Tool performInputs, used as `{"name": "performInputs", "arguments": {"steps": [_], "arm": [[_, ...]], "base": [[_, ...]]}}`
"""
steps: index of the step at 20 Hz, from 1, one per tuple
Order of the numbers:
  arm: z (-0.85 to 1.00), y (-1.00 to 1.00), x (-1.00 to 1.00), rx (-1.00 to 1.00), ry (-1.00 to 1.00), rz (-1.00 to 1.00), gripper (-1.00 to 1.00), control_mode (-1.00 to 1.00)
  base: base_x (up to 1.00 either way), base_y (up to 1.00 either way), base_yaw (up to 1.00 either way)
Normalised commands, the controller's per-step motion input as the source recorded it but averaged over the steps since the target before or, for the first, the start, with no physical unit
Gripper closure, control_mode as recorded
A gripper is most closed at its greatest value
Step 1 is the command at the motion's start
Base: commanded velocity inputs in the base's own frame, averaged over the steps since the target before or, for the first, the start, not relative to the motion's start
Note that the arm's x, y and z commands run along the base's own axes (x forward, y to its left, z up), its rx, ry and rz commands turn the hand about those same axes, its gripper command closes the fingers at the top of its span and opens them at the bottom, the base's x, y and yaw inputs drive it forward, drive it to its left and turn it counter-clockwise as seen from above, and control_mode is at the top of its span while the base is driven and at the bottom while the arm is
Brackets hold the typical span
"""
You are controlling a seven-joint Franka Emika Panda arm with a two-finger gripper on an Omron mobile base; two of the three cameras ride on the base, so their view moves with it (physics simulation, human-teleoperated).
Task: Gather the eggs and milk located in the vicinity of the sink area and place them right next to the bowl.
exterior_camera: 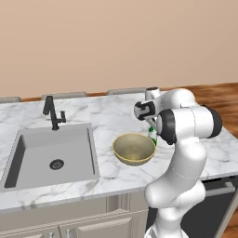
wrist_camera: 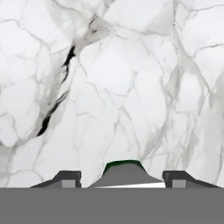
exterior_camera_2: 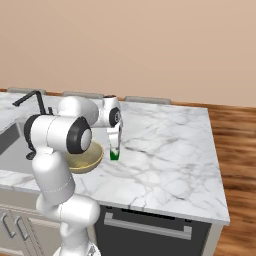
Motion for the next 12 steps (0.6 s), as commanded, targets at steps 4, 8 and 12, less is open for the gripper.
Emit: {"name": "performInputs", "arguments": {"steps": [4, 8, 12], "arm": [[0.0, 0.0, -0.01, 0.0, 0.0, 0.0, -1.0, -1.0], [0.0, 0.0, 0.0, 0.0, 0.0, 0.0, -1.0, -1.0], [0.0, 0.0, -0.03, 0.0, 0.0, 0.0, -1.0, -1.0]], "base": [[0.0, 0.0, 0.0], [0.0, 0.0, 0.0], [0.0, 0.0, 0.0]]}}
